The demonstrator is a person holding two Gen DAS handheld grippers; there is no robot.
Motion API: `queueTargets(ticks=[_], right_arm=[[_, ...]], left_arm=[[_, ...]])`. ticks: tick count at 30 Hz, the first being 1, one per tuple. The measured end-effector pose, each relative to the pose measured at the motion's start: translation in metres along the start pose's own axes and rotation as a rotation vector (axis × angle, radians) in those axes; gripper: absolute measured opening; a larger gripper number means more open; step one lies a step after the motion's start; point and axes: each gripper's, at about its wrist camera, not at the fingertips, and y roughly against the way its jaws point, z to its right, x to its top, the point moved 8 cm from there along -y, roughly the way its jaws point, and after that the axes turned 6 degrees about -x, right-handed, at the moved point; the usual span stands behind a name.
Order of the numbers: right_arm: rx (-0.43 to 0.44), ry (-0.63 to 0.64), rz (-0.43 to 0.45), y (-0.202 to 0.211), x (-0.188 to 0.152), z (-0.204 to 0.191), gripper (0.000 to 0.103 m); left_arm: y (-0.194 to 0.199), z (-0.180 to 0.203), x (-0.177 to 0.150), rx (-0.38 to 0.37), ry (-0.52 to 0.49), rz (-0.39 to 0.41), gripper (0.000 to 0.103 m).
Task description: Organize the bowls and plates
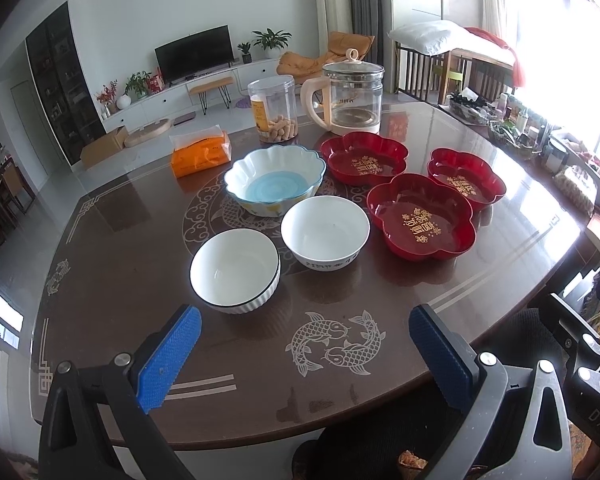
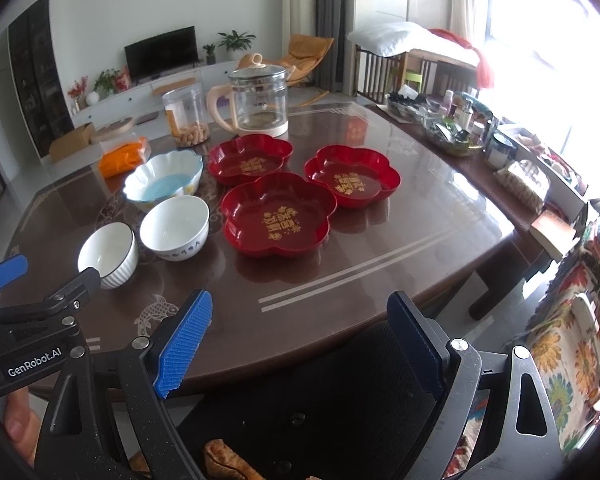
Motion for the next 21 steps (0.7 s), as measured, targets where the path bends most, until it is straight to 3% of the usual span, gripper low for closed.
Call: queueTargets(ticks=[21], right_arm=[[0.006, 0.002, -0.016, -0.0012, 0.0043, 0.0022, 0.091]], left_arm=[[-0.0035, 0.0013, -0.0010, 0.002, -0.005, -0.005, 0.103]])
